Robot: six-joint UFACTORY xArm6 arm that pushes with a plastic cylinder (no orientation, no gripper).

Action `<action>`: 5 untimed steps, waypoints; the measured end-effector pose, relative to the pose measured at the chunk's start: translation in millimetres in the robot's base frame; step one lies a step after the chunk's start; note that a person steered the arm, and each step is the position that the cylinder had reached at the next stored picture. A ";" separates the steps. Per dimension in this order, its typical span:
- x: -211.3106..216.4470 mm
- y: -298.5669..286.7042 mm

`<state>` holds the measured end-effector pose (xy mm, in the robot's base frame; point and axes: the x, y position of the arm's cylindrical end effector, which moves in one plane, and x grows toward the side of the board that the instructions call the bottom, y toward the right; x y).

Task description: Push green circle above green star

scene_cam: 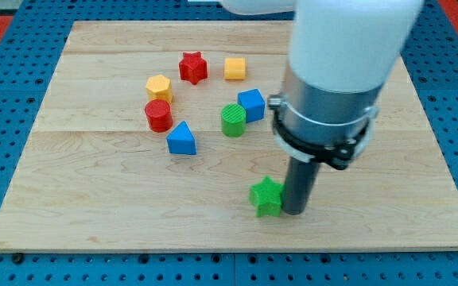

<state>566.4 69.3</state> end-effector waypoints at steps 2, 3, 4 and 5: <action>-31.3 -16.3; -47.0 -11.1; -77.3 -9.9; -106.0 -8.5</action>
<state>460.4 60.8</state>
